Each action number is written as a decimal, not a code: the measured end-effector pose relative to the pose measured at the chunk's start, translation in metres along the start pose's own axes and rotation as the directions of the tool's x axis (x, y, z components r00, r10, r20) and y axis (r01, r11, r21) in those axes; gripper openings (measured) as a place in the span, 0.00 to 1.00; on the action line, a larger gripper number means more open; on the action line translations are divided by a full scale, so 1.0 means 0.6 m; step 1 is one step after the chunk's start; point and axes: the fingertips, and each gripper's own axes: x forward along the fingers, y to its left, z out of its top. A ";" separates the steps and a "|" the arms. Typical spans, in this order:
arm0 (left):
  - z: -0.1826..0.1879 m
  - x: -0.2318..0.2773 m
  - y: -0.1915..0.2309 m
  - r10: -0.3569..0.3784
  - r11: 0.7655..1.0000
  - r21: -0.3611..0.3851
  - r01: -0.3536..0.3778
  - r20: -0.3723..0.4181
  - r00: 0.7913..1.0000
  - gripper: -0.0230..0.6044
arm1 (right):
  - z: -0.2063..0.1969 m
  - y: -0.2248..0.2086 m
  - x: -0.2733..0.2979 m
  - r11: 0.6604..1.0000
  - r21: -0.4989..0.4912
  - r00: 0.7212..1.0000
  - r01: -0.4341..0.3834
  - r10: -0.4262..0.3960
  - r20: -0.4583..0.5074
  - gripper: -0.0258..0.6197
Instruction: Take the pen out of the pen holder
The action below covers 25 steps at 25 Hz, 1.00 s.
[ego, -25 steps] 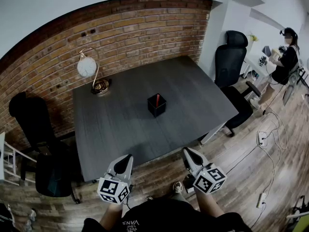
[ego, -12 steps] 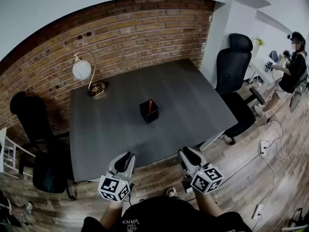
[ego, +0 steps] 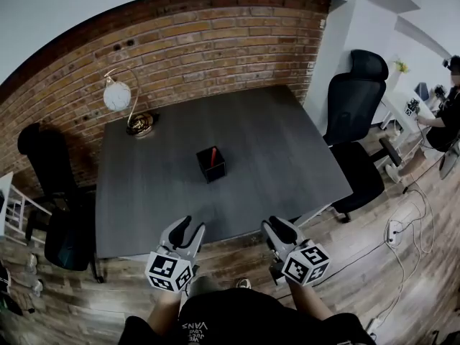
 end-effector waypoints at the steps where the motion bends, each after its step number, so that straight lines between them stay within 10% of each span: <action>1: -0.002 0.005 -0.003 0.002 1.000 0.000 -0.002 -0.004 1.000 0.31 | -0.001 -0.007 -0.001 1.000 0.004 1.000 0.000 0.000 -0.002 0.18; 25: 0.018 0.196 0.155 -0.117 0.993 -0.025 0.115 -0.068 0.991 0.32 | 0.037 -0.073 0.170 0.991 0.052 0.992 0.124 -0.124 0.000 0.18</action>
